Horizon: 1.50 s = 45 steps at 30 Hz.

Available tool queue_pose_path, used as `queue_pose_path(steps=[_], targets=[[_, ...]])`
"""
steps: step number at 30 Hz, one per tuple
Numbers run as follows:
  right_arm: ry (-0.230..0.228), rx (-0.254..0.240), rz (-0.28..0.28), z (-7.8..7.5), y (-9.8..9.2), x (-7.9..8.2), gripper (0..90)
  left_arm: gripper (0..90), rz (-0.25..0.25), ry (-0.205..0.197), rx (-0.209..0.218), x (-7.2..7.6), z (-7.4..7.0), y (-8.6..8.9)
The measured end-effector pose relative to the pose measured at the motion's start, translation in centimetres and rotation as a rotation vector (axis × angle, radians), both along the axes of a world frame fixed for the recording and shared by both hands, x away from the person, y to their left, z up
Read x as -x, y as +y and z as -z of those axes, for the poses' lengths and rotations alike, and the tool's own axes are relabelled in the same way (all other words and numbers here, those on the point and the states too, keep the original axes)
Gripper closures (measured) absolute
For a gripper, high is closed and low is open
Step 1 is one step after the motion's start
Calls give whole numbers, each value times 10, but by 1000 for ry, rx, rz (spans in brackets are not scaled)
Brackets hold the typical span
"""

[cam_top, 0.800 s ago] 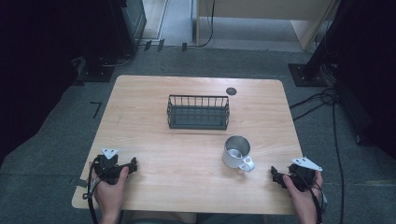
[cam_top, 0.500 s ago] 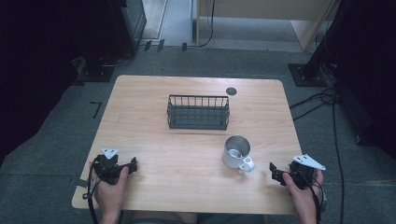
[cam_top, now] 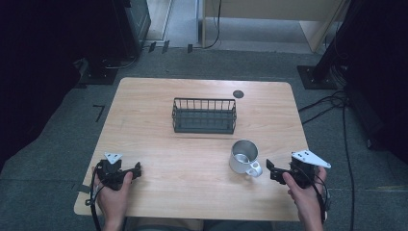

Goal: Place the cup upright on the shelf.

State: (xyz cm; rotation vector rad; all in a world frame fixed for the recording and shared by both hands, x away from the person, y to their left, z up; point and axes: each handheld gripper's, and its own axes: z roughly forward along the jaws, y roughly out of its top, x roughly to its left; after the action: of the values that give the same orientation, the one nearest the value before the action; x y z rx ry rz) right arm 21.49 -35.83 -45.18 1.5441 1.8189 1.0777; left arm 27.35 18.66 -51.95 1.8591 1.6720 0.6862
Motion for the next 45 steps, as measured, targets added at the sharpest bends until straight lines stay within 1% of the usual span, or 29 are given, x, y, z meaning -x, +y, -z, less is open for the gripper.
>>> queue_pose_path(steps=[2, 4, 9, 10, 11, 16, 20, 24, 30, 33, 36, 40, 43, 45], targets=[[-15, -19, -28, -7, 7, -2, 14, 0, 0, 0, 0, 0, 0, 0], [-18, -24, -45, -11, 14, -3, 14, 0, 1, 0, 0, 0, 0, 0], [-25, -35, -94, -17, 32, -9, 14, 0, -1, -1, 1, 0, 0, 0], [-25, -35, -94, -17, 32, -9, 14, 0, -1, -1, 1, 0, 0, 0], [-28, -44, -110, -17, 39, -11, 14, 0, 0, 0, 0, 0, 0, 0], [-31, -54, -148, -16, 51, -14, 0, 0, 0, 0, 0, 0, 0, 0], [-20, -59, -161, -12, 59, -16, 0, 0, 1, 0, 0, 0, 0, 0], [0, -45, -176, -6, 68, -19, 0, 0, 0, -1, 1, 0, 0, 0], [17, -1, -159, 1, 77, -22, 0, 0, 1, 0, 0, 0, 0, 0], [23, 5, -154, 4, 77, -20, 0, 0, 0, 0, 0, 0, 0, 0], [31, 13, -148, 6, 74, -19, 0, 0, 0, 0, 0, 0, 0, 0], [33, 7, -143, 7, 70, -17, 0, 0, 0, 0, 0, 0, 0, 0], [36, -1, -133, 9, 63, -11, 0, 0, 2, 0, -1, 0, 0, 0], [43, 19, -113, 12, 59, -7, 0, 0, 1, 0, -1, 0, 0, 0]])
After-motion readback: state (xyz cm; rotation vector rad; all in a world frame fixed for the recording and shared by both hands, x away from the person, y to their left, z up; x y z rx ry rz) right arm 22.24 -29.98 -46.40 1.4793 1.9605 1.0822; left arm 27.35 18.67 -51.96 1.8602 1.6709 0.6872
